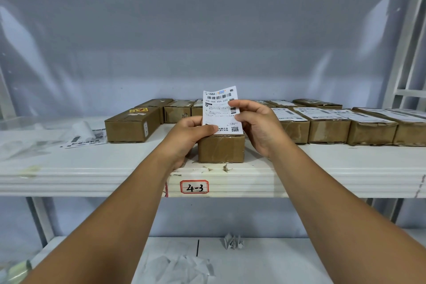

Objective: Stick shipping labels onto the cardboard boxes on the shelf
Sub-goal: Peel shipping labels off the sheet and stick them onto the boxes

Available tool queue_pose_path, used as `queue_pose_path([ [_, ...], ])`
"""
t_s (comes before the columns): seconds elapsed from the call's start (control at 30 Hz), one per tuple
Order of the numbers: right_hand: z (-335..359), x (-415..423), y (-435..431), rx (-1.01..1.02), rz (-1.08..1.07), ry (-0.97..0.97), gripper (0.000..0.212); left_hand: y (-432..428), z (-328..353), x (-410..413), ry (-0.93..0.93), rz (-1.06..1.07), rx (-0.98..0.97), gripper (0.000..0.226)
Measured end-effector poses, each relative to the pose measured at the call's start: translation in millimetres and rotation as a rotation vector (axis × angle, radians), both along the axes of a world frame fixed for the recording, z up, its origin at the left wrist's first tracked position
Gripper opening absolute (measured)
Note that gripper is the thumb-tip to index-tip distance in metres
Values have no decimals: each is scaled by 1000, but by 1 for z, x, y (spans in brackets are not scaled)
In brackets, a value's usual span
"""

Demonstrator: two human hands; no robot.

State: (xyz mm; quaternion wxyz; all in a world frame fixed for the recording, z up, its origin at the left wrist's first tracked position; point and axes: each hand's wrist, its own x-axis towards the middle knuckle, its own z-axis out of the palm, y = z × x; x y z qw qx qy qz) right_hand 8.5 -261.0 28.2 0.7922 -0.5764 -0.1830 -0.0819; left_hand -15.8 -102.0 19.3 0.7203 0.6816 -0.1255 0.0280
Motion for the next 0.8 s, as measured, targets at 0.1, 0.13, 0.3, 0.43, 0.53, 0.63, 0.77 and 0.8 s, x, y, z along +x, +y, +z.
queue_pose_path([
  [0.1,0,0,-1,-10,-4,-1,35,1,0,1,2,-5,5,20],
  [0.13,0,0,-1,-15,-7,-2,35,1,-1,2,1,-5,9,21],
  [0.3,-3,4,0,-65,-52,-27,34,2,-2,4,-3,-29,1,17],
  [0.43,-5,8,1,-110,-107,-49,30,2,-3,8,-46,-24,0,22],
  [0.53,-5,7,1,-145,-140,-64,30,2,-6,11,-81,-11,-7,30],
  [0.63,-5,5,2,-207,-185,-87,30,2,-7,14,-100,8,-5,31],
  [0.77,-5,4,4,-286,-242,-136,28,3,-7,15,-128,17,32,31],
  [0.8,-5,3,4,-312,-267,-148,28,3,-8,16,-137,14,32,32],
])
